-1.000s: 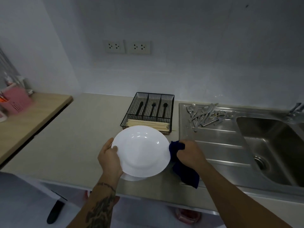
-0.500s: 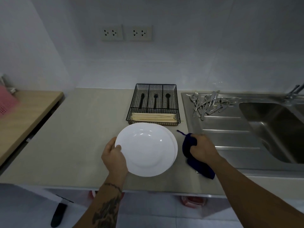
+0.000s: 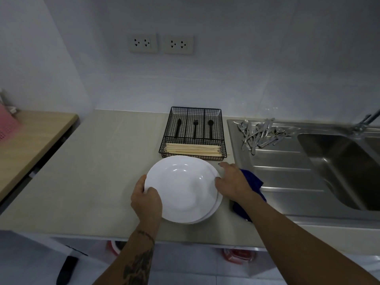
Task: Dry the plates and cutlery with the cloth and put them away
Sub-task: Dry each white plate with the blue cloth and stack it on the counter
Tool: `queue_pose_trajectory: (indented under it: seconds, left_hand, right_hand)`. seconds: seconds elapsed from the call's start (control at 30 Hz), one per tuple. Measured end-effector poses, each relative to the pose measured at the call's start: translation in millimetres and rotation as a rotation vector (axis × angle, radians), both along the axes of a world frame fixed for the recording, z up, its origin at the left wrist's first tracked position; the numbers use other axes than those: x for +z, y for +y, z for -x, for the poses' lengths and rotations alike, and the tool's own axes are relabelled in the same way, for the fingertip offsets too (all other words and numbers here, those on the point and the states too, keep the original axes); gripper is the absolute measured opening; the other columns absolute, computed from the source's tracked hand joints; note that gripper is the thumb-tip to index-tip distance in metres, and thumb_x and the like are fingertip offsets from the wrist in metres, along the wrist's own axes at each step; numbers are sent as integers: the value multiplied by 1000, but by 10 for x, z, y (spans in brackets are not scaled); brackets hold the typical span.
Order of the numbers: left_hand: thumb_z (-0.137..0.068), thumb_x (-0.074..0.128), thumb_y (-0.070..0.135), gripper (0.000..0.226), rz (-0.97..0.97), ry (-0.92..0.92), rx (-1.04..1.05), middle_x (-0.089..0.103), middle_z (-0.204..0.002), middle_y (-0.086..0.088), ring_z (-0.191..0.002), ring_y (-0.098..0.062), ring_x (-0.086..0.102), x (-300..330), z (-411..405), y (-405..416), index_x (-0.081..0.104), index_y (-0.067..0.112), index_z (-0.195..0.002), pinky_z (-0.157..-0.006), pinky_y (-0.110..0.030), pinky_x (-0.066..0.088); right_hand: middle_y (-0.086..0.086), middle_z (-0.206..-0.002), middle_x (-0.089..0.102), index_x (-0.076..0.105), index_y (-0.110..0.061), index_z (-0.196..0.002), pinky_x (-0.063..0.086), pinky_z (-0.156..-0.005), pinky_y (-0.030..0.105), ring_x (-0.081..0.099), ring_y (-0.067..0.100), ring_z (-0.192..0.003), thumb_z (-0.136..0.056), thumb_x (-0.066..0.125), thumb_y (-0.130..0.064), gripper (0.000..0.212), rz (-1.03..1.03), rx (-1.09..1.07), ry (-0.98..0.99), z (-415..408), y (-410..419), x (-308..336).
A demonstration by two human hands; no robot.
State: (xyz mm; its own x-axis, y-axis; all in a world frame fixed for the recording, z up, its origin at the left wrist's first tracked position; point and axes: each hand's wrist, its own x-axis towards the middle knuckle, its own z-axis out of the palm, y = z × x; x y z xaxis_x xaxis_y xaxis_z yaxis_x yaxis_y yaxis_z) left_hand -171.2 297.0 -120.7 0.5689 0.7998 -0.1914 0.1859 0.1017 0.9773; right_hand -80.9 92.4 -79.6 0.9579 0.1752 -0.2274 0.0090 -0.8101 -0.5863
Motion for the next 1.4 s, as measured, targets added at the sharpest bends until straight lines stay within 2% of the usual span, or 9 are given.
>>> queue_pose_trajectory:
  seconds: [0.1, 0.23, 0.37, 0.5, 0.7, 0.8, 0.9, 1.07, 1.4]
  left_hand:
    - [-89, 48, 3, 53, -29, 70, -96, 60, -134, -4, -118, -28, 57, -106, 9, 4, 56, 19, -138, -98, -38, 49]
    - [-94, 51, 6, 49, -115, 96, -205, 55, -138, -6, -125, -30, 52, -176, 29, -11, 51, 14, -142, -105, -41, 43]
    - [-97, 51, 11, 51, -26, 114, -199, 46, -148, -6, -133, -28, 45, -169, -25, 89, 42, 12, -147, -106, -36, 37]
    - [-99, 49, 13, 47, 31, 42, -203, 48, -147, -4, -133, -23, 45, -182, -91, 137, 46, 12, -146, -103, -30, 36]
    - [-98, 47, 11, 34, 129, -48, -177, 66, -121, -6, -111, -29, 61, -242, -189, 67, 63, 11, -128, -94, -41, 51]
    - [-98, 47, 8, 33, 217, -72, -98, 66, -116, -4, -106, -26, 61, -229, -222, 39, 64, 9, -126, -86, -32, 51]
    - [-98, 48, 8, 33, 280, -91, -38, 67, -118, -6, -108, -28, 62, -221, -214, 40, 64, 10, -127, -92, -38, 51]
    - [-97, 49, 11, 33, 286, -133, -6, 68, -118, -8, -103, -27, 64, -149, -136, 214, 65, 7, -126, -86, -33, 52]
    - [-91, 61, 18, 26, 279, -205, -39, 72, -112, -14, -98, -31, 68, 81, -180, 1378, 72, 6, -112, -94, -50, 54]
  right_hand:
    - [11, -137, 44, 32, -13, -146, 46, -98, 40, 47, 29, -121, -85, 58, -26, 67, -55, -56, 89, 29, 112, -40]
    - [10, -136, 45, 18, -14, -152, 46, -82, 33, 47, 21, -105, -89, 57, -24, 74, -166, -177, 221, 56, 186, -82]
    - [10, -149, 38, 11, -16, -156, 43, -94, 36, 47, 28, -123, -97, 47, -25, 70, -262, -268, 265, 61, 185, -117]
    - [9, -151, 38, 16, -22, -155, 40, -102, 42, 45, 30, -128, -101, 39, -31, 59, -352, -346, 254, 90, 192, -142]
    - [2, -154, 33, 25, -29, -153, 35, -106, 41, 39, 26, -133, -104, 36, -35, 51, -487, -412, 259, 149, 259, -240]
    - [1, -148, 40, 31, -32, -151, 38, -106, 43, 45, 25, -125, -102, 37, -35, 49, -547, -461, 233, 151, 294, -302]
    - [1, -138, 48, 38, -30, -147, 40, -90, 34, 49, 20, -109, -101, 35, -29, 46, -599, -476, 223, 176, 329, -307]
    - [-4, -116, 51, 50, -32, -123, 34, -71, 24, 49, 11, -86, -102, 31, -19, 31, -671, -455, 187, 260, 484, -194]
    - [-3, -110, 61, 60, -32, -119, 42, -83, 34, 56, 18, -96, -95, 37, -22, 34, -763, -495, 121, 372, 1583, 21]
